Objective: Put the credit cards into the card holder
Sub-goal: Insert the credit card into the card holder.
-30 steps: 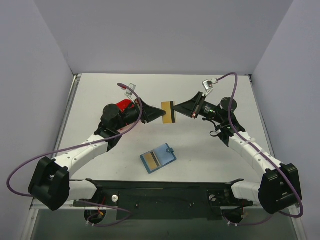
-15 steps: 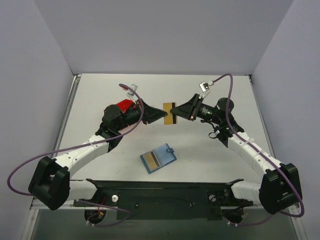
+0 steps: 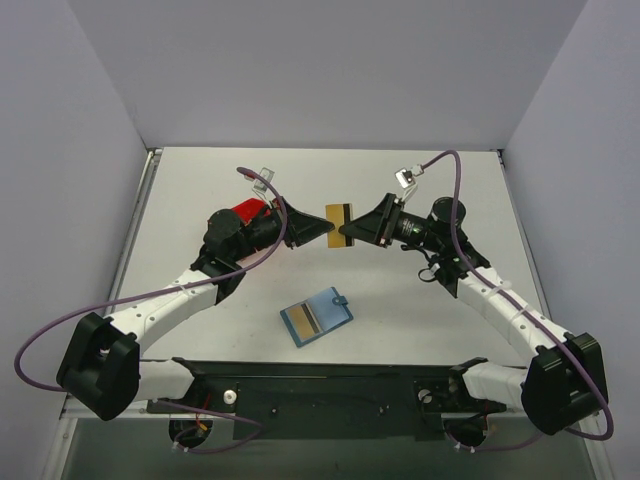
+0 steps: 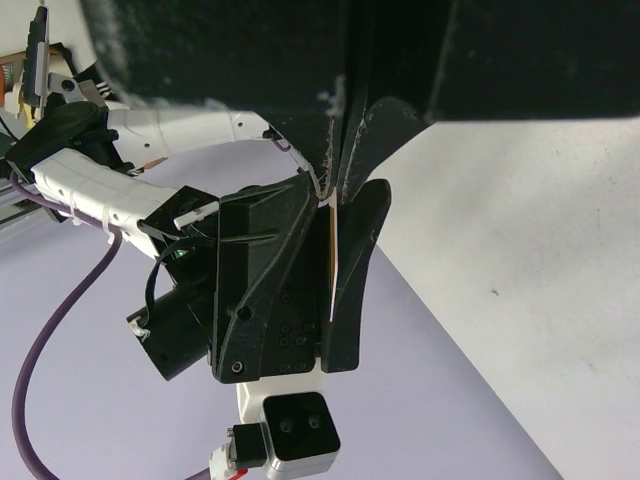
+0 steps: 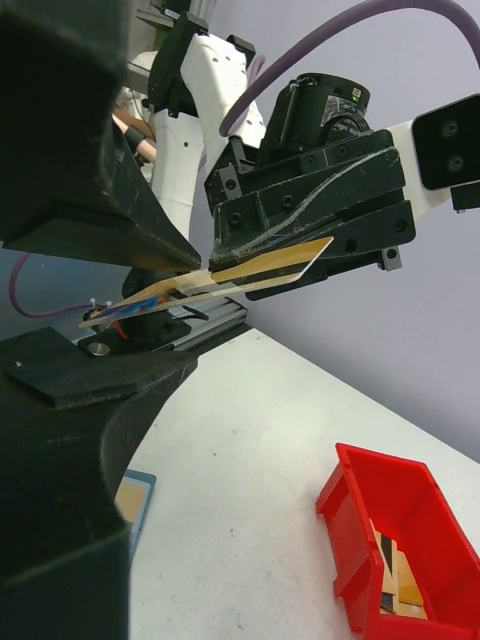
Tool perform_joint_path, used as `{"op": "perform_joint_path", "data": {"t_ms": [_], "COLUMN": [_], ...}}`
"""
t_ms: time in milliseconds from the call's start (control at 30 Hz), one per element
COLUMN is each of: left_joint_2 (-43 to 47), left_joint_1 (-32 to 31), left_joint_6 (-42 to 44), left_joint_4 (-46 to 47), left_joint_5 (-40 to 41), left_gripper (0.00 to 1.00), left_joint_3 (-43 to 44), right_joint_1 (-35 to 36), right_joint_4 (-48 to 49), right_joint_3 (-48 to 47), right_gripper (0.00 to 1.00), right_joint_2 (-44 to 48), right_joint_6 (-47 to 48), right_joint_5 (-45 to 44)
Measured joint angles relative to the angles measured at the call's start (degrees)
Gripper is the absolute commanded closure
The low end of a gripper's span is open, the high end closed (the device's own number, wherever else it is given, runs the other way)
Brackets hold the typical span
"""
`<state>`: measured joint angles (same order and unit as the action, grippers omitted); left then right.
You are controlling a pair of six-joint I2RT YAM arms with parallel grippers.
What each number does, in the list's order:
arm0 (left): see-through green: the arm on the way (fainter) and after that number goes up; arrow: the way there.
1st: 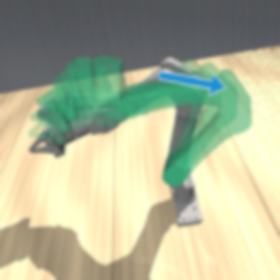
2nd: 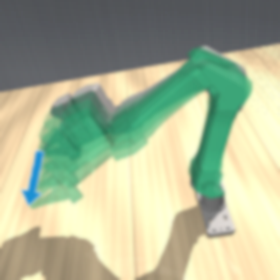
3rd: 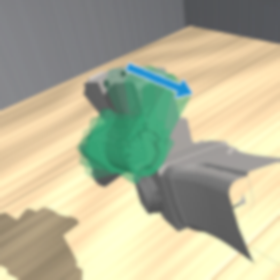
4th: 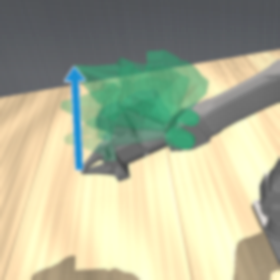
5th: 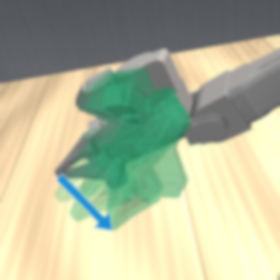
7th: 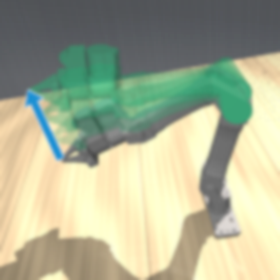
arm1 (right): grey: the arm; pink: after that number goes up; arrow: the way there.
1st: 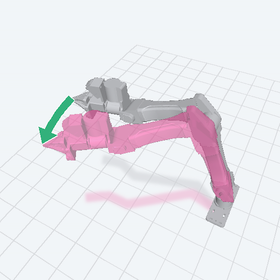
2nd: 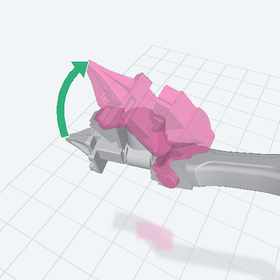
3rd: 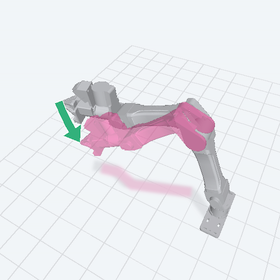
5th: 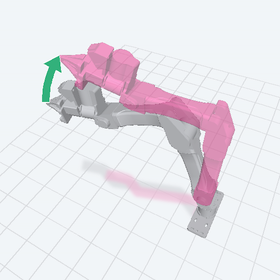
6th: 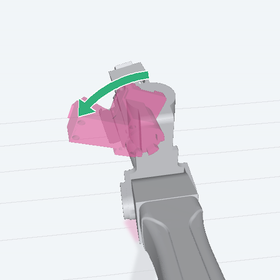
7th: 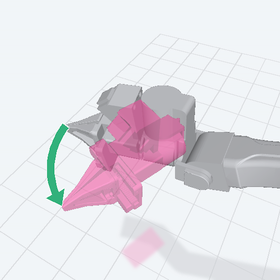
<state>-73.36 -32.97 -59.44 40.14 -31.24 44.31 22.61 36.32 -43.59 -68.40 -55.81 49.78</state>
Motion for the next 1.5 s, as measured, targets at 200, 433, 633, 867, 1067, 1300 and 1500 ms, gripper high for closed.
{"op": "perform_joint_path", "data": {"t_ms": [200,433,633,867,1067,1300,1500], "left_joint_2": [0.00,-0.07,-1.03,-1.33,-1.46,-3.23,-3.48], "left_joint_1": [0.00,0.00,0.00,0.00,0.00,0.20,0.98], "left_joint_6": [-0.09,-0.37,-0.85,-1.73,-1.97,-3.48,-2.40], "left_joint_4": [-0.02,-0.04,-0.07,-0.02,0.00,0.55,-0.52], "left_joint_5": [-0.04,-0.63,-2.21,-3.17,-3.17,-3.28,-3.61], "left_gripper": [1.00,1.00,1.00,1.00,1.00,0.74,0.41], "left_joint_3": [0.00,0.00,0.00,0.00,0.00,0.00,0.04], "right_joint_1": [0.00,0.00,0.00,0.00,0.00,-0.04,0.11], "right_joint_4": [-0.20,-1.09,-2.27,-3.28,-3.69,-4.35,-11.41], "right_joint_3": [0.00,0.00,-0.04,-0.24,-0.35,-0.35,-2.71], "right_gripper": [0.69,0.68,0.68,0.80,0.87,1.00,1.00], "right_joint_2": [0.52,0.55,0.83,1.66,1.68,1.68,2.19], "right_joint_6": [0.59,1.51,2.82,3.67,3.80,4.31,7.85], "right_joint_5": [0.00,-0.02,0.00,0.00,0.04,0.20,-1.60]}}
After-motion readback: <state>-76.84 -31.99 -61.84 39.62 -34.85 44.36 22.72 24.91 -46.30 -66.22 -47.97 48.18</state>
